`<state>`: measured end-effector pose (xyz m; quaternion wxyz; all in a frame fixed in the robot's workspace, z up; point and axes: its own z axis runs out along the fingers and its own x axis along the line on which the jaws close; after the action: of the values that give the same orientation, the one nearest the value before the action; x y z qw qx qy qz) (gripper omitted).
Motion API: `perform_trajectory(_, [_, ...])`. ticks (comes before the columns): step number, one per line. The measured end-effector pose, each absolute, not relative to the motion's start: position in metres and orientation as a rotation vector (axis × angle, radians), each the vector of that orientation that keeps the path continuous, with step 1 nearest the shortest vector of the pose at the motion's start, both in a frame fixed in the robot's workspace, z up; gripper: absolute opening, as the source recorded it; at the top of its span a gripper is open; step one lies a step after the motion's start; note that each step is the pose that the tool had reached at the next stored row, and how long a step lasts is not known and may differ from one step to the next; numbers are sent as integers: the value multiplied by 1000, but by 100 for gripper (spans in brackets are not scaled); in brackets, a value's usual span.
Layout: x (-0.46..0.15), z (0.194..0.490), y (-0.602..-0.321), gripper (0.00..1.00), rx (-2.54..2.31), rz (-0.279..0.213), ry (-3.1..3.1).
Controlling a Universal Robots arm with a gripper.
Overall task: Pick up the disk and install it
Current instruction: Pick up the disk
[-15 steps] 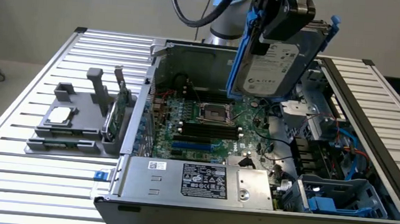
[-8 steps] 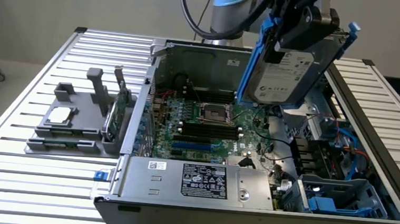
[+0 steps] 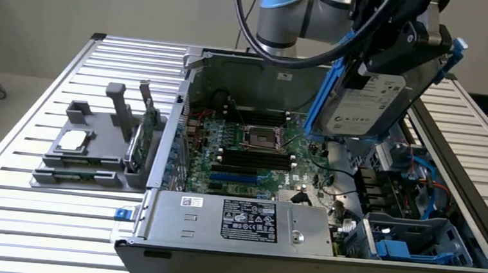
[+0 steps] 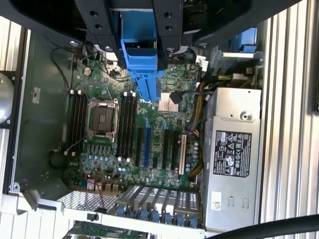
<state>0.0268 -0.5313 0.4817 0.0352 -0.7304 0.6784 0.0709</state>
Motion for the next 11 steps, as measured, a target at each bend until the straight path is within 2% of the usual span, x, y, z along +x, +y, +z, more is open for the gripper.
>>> perform_trajectory(11, [43, 482, -554, 33, -2244, 218, 2085])
